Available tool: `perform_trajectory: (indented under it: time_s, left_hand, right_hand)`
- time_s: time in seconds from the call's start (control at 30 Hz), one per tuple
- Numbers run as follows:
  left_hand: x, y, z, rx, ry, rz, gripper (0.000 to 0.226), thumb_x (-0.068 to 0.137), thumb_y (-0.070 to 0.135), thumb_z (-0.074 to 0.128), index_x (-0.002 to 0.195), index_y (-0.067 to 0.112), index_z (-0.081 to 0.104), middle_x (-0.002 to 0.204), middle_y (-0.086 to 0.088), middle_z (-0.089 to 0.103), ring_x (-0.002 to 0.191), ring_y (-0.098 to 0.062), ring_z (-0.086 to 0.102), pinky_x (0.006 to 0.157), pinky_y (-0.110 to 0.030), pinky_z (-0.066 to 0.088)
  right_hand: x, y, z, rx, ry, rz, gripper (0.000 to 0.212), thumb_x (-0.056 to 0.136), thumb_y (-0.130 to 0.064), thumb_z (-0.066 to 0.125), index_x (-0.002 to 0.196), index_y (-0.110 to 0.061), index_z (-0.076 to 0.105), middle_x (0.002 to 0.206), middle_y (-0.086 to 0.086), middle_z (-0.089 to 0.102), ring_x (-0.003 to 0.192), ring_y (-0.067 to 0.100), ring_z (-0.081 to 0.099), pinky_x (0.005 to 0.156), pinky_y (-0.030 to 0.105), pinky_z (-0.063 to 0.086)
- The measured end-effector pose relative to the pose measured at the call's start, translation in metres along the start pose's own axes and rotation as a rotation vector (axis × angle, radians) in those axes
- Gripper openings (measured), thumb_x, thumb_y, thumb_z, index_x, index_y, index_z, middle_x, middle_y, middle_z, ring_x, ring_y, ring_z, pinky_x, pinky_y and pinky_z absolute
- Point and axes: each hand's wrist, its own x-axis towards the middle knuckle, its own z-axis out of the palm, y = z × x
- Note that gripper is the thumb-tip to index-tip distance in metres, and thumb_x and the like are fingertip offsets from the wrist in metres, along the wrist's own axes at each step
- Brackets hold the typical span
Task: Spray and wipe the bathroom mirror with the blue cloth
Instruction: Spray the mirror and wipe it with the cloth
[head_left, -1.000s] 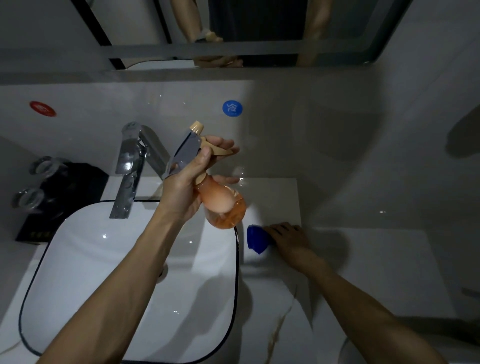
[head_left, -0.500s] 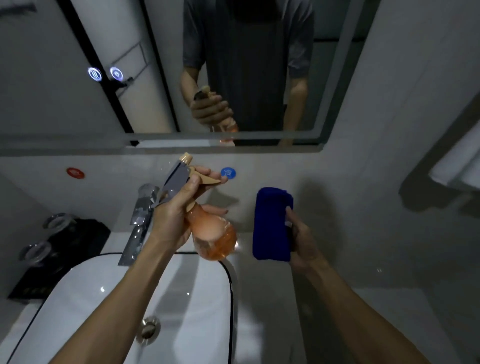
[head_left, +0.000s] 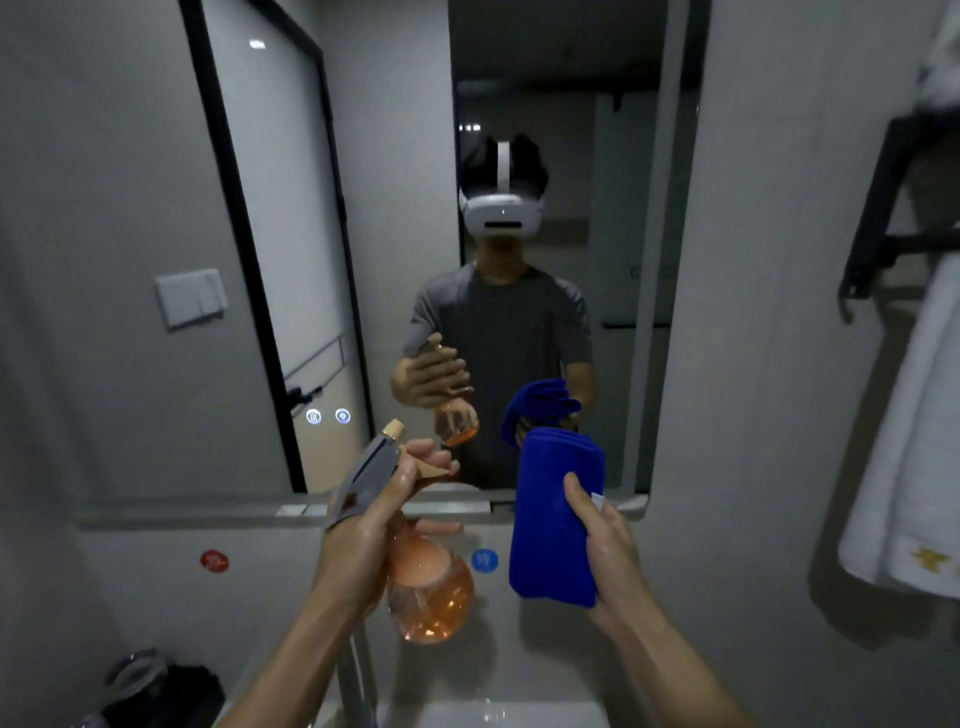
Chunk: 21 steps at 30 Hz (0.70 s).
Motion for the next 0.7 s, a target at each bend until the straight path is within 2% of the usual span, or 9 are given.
perform_trajectory:
  time_s: [0.07, 0.13, 0.23, 0.3, 0.33, 0.43, 0.53, 0.63, 0.7]
  left_hand:
    - [0.003, 0.002, -0.003, 0.055, 0.020, -0.015, 0.043, 0.089, 0.033, 0.066, 0.119, 0.002, 0.064, 0.119, -0.010, 0.071, 0.106, -0.025, 0.070, 0.080, -0.051, 0.060]
    - [0.005, 0.002, -0.006, 0.089, 0.031, -0.071, 0.067, 0.077, 0.043, 0.074, 0.130, 0.005, 0.058, 0.128, -0.010, 0.066, 0.102, -0.022, 0.072, 0.085, -0.061, 0.056]
    - [0.005, -0.002, -0.006, 0.122, 0.043, -0.079, 0.066, 0.074, 0.048, 0.080, 0.130, 0.019, 0.061, 0.122, -0.009, 0.070, 0.098, -0.024, 0.073, 0.083, -0.064, 0.055]
    - [0.008, -0.005, -0.005, 0.156, 0.031, -0.097, 0.071, 0.068, 0.054, 0.079, 0.128, 0.019, 0.063, 0.117, -0.009, 0.072, 0.093, -0.028, 0.074, 0.082, -0.066, 0.054]
    - [0.010, -0.004, -0.002, 0.159, 0.016, -0.095, 0.072, 0.066, 0.055, 0.078, 0.126, 0.018, 0.063, 0.114, -0.009, 0.073, 0.089, -0.032, 0.074, 0.081, -0.064, 0.055]
    - [0.027, 0.006, 0.007, 0.134, -0.022, -0.097, 0.064, 0.069, 0.054, 0.079, 0.119, 0.016, 0.067, 0.110, -0.010, 0.074, 0.073, -0.039, 0.073, 0.070, -0.045, 0.061]
    - [0.050, 0.032, 0.024, 0.102, -0.039, -0.087, 0.056, 0.073, 0.048, 0.078, 0.117, 0.016, 0.069, 0.107, -0.011, 0.076, 0.065, -0.038, 0.071, 0.064, -0.039, 0.060]
    - [0.073, 0.072, 0.046, 0.086, -0.107, 0.007, 0.054, 0.076, 0.048, 0.064, 0.118, 0.014, 0.066, 0.111, -0.010, 0.074, 0.074, -0.037, 0.072, 0.058, -0.037, 0.060]
    - [0.088, 0.104, 0.061, 0.046, -0.138, 0.093, 0.050, 0.081, 0.041, 0.059, 0.117, 0.007, 0.065, 0.111, -0.014, 0.074, 0.086, -0.030, 0.074, 0.056, -0.037, 0.061]
  right_hand:
    - [0.002, -0.010, 0.008, -0.032, 0.009, -0.053, 0.035, 0.087, -0.040, 0.062, 0.113, -0.017, 0.063, 0.099, 0.019, 0.070, 0.082, 0.036, 0.066, 0.072, 0.046, 0.054]
    - [0.002, -0.018, 0.010, -0.078, 0.055, -0.111, 0.033, 0.089, -0.041, 0.061, 0.113, -0.019, 0.061, 0.099, 0.018, 0.070, 0.083, 0.037, 0.067, 0.074, 0.048, 0.055]
    - [0.003, -0.032, 0.004, -0.129, 0.140, -0.209, 0.035, 0.088, -0.044, 0.061, 0.113, -0.021, 0.061, 0.097, 0.014, 0.071, 0.082, 0.034, 0.069, 0.073, 0.048, 0.056]
    - [0.005, -0.045, -0.002, -0.160, 0.199, -0.267, 0.035, 0.088, -0.046, 0.061, 0.114, -0.023, 0.060, 0.096, 0.012, 0.072, 0.083, 0.034, 0.070, 0.070, 0.047, 0.058]
    - [0.008, -0.052, -0.005, -0.179, 0.224, -0.296, 0.034, 0.088, -0.046, 0.060, 0.114, -0.024, 0.060, 0.095, 0.011, 0.072, 0.082, 0.034, 0.070, 0.068, 0.046, 0.059]
    - [0.016, -0.072, -0.009, -0.233, 0.245, -0.364, 0.031, 0.090, -0.045, 0.059, 0.113, -0.025, 0.060, 0.093, 0.010, 0.073, 0.081, 0.034, 0.070, 0.068, 0.050, 0.059]
    - [0.030, -0.098, -0.006, -0.282, 0.234, -0.429, 0.032, 0.090, -0.045, 0.058, 0.116, -0.026, 0.059, 0.097, 0.007, 0.074, 0.083, 0.030, 0.071, 0.074, 0.053, 0.059]
    - [0.044, -0.136, 0.008, -0.300, 0.206, -0.511, 0.032, 0.090, -0.047, 0.059, 0.116, -0.029, 0.059, 0.102, 0.006, 0.073, 0.088, 0.029, 0.071, 0.077, 0.058, 0.057]
    - [0.051, -0.168, 0.021, -0.323, 0.200, -0.586, 0.031, 0.090, -0.046, 0.059, 0.114, -0.028, 0.060, 0.100, 0.007, 0.073, 0.086, 0.029, 0.072, 0.073, 0.057, 0.058]
